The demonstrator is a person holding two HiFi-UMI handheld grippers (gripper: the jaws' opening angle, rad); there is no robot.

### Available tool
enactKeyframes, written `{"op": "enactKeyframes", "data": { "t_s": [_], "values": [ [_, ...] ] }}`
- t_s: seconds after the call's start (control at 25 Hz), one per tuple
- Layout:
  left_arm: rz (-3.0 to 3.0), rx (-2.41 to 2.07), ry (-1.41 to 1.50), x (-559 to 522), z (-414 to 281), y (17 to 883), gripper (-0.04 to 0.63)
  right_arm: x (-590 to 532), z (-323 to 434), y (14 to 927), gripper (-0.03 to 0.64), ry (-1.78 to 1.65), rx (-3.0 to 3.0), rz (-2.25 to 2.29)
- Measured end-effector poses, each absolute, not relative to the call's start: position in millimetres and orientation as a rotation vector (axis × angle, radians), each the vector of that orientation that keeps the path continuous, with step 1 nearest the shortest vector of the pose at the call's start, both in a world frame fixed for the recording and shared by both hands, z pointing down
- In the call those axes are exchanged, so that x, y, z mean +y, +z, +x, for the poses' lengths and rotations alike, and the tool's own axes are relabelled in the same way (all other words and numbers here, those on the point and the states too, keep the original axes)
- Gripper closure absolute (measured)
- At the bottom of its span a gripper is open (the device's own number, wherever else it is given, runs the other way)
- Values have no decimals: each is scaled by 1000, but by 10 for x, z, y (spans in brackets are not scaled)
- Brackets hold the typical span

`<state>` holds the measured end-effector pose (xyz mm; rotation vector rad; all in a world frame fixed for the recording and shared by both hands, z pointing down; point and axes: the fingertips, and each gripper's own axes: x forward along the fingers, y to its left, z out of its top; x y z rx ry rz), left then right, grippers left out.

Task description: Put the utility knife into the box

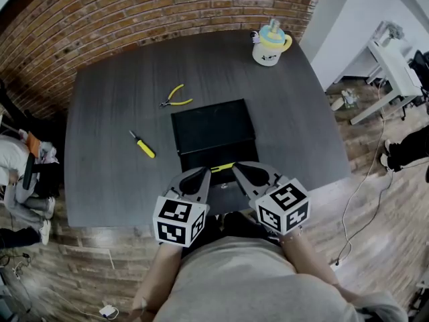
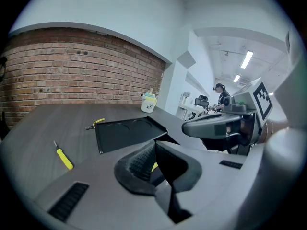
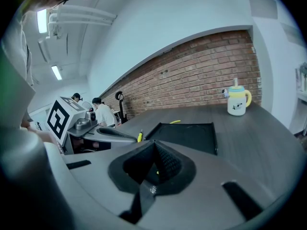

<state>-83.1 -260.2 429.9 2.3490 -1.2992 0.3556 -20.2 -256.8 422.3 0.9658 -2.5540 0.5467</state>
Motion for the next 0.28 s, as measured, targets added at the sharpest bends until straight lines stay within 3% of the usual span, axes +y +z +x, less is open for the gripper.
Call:
{"op": "enactKeyframes", "data": {
  "t_s": [0.28],
  "values": [
    [2354, -1275, 369, -2575, -791, 4315, 572, -2577, -171, 4234, 612, 566, -2548, 973]
  ]
}}
